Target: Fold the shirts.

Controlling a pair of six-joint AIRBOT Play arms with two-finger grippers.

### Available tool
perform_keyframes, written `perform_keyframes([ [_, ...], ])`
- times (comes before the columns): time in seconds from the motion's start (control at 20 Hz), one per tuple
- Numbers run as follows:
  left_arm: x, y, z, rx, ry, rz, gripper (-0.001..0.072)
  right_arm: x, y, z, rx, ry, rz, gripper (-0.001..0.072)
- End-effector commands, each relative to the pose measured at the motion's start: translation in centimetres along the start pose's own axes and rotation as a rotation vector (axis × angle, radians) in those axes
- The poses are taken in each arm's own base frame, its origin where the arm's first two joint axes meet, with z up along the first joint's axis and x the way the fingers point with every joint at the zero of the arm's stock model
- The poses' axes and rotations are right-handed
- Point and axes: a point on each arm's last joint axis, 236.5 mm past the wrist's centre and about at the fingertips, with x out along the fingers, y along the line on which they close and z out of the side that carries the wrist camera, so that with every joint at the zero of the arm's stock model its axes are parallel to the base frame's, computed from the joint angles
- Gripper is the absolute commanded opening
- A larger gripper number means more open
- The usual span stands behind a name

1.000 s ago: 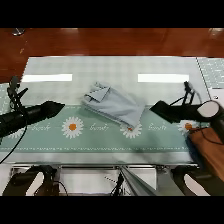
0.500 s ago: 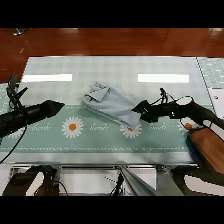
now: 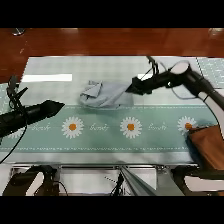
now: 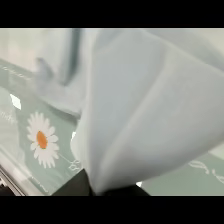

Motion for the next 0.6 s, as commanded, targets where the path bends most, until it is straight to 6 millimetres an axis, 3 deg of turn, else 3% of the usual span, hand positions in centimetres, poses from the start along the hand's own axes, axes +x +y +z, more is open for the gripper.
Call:
perform_keyframes([
  [0.0,0.0,0.0,0.0,0.0,0.0,0.0,0.0025,-7.0,4.1,3.4,-0.199,-0.009,-0.138,0.0024],
  [0.15,0.0,0.0,0.0,0.0,0.0,0.0,0.0025,-13.7,5.1,6.1,-0.241,-0.11,-0.273,0.0024],
  [0.3,0.0,0.0,0.0,0.0,0.0,0.0,0.0025,-20.4,4.6,7.0,-0.18,-0.196,-0.329,0.0024],
  [0.4,0.0,0.0,0.0,0.0,0.0,0.0,0.0025,-24.5,3.2,6.4,-0.106,-0.253,-0.362,0.0024],
  [0.55,0.0,0.0,0.0,0.0,0.0,0.0,0.0025,-30.6,0.4,3.8,0.036,-0.299,-0.425,0.0023],
])
